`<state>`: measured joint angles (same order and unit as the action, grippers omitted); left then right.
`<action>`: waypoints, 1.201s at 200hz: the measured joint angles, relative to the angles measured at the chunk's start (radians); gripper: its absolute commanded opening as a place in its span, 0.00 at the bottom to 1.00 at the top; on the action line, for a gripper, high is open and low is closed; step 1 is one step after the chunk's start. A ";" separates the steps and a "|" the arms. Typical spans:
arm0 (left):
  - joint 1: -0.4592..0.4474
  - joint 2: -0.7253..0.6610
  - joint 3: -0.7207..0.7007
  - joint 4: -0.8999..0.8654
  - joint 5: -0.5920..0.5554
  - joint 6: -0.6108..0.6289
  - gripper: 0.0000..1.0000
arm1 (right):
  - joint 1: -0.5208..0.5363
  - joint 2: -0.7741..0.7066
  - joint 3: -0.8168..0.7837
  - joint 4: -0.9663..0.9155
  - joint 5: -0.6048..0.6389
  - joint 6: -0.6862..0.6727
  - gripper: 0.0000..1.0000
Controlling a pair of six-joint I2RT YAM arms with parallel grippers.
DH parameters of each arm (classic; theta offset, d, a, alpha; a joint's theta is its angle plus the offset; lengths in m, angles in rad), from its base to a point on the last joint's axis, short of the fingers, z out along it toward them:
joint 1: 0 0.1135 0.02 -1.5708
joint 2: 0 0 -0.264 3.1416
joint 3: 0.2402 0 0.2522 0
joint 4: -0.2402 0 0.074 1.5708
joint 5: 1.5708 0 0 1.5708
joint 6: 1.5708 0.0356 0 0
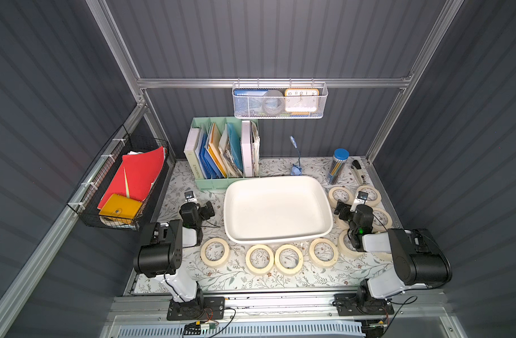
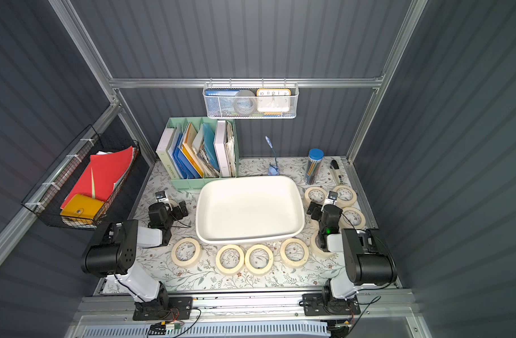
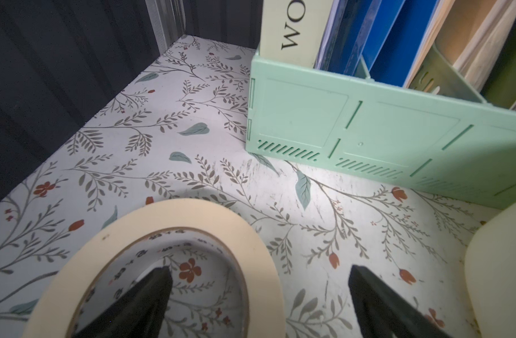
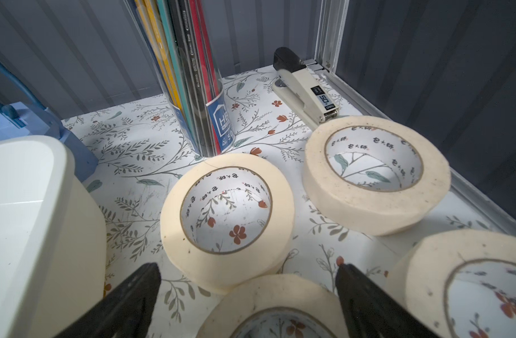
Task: Take out the art tape in the storage box
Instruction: Reset both arms
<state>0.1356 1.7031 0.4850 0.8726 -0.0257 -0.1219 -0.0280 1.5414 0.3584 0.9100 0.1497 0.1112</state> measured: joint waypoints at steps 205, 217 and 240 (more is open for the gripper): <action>0.000 0.000 0.000 0.000 0.000 0.000 1.00 | 0.007 0.013 0.010 0.047 0.000 -0.024 0.99; 0.000 0.000 0.000 0.000 0.000 0.000 1.00 | 0.007 0.013 0.010 0.047 0.000 -0.023 0.99; 0.000 0.000 0.000 0.000 0.000 0.000 1.00 | 0.007 0.013 0.010 0.047 0.000 -0.023 0.99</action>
<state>0.1356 1.7031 0.4850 0.8730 -0.0257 -0.1215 -0.0212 1.5547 0.3683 0.9573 0.1497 0.0879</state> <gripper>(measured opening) 0.999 0.989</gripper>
